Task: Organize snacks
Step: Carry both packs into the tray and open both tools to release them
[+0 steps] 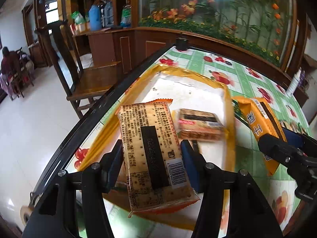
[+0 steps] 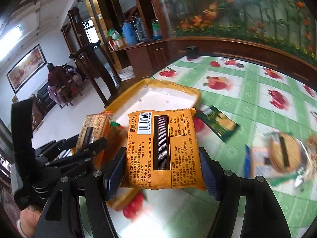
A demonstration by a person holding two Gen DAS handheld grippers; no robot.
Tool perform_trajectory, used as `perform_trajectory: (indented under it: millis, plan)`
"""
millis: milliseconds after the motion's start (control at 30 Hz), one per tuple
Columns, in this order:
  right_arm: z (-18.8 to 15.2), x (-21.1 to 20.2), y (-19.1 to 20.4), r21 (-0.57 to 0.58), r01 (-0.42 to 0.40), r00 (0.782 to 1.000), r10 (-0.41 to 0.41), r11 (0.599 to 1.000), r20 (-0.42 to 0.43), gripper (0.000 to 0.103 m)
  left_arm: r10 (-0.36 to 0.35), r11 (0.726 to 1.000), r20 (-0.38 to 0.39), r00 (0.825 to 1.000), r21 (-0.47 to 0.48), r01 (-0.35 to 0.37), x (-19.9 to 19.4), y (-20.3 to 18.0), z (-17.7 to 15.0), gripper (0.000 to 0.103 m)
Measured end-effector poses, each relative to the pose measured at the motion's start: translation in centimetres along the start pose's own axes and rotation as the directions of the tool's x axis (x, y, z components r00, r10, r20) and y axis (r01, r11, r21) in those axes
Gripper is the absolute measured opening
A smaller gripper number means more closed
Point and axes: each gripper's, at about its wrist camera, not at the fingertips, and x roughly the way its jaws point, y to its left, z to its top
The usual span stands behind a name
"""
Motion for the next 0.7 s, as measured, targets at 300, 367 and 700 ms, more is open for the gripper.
perform_trajectory:
  millis: [300,367,700]
  plan:
    - [3.2,5.2,1.2,0.021,-0.06,0.998,0.06,0.998,-0.033,0.071,-0.004,1.0,-0.027,1.0,-0.03,0.004,2.0,1.0,0.4,0.055]
    - [3.5,6.4,1.3,0.022,-0.065,0.997,0.066,0.998,-0.043,0.071,-0.008,0.999,-0.026,1.0,-0.032,0.008,2.1,1.1,0.6,0.055]
    - [4.3,10.5,1.5,0.038,-0.062,0.995,0.064,0.997,-0.076,0.071,-0.029,0.999,-0.033,0.999,-0.042,0.028,2.3,1.9,0.9,0.06]
